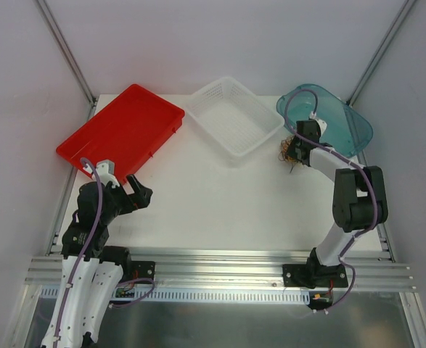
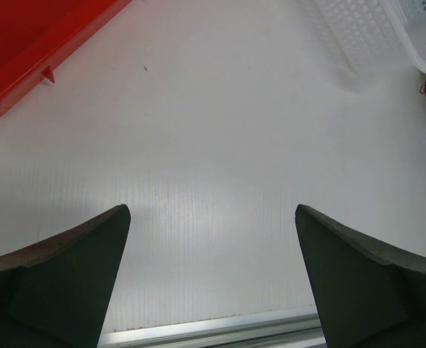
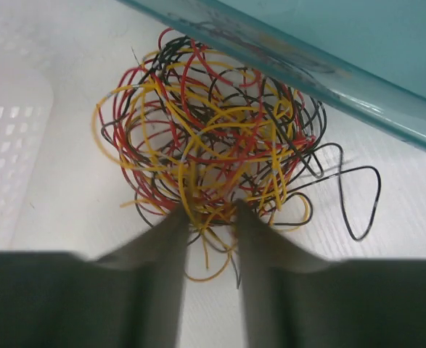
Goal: Untangle the cables
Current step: Untie the cable.
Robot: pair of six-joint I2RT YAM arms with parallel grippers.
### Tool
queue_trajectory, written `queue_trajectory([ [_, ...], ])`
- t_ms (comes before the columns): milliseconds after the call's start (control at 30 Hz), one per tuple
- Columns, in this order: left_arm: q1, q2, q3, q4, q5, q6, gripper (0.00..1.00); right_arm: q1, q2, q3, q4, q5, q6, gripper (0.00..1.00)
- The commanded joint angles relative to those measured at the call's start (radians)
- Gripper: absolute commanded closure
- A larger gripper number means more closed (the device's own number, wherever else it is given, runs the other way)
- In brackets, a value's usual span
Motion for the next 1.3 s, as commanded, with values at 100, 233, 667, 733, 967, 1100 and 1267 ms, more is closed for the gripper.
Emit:
queue_trajectory([
  [100, -0.005, 0.014, -0.013, 0.044, 0.036, 0.028, 0.01, -0.004, -0.083, -0.055, 0.029, -0.008, -0.009, 0.96],
  [233, -0.001, 0.017, -0.015, 0.047, 0.053, 0.028, 0.01, 0.012, -0.21, -0.152, 0.013, -0.055, -0.044, 0.99],
  [667, 0.001, 0.087, -0.029, 0.085, 0.215, 0.033, 0.01, 0.425, -0.74, -0.239, -0.283, -0.146, -0.093, 0.99],
  [733, 0.001, 0.107, -0.035, 0.096, 0.271, 0.033, 0.01, 0.528, -0.766, -0.247, -0.283, -0.138, -0.09, 0.99],
  [967, -0.013, 0.176, -0.046, 0.143, 0.459, 0.038, 0.01, 0.838, -0.717, -0.286, -0.187, -0.168, -0.165, 0.99],
  [1100, -0.094, 0.196, -0.055, 0.154, 0.444, -0.001, 0.01, 0.923, -0.601, -0.286, -0.17, -0.178, -0.176, 0.65],
  [1267, -0.229, 0.183, -0.098, 0.177, 0.389, -0.155, 0.01, 0.973, -0.6, -0.283, -0.185, -0.161, -0.142, 0.38],
])
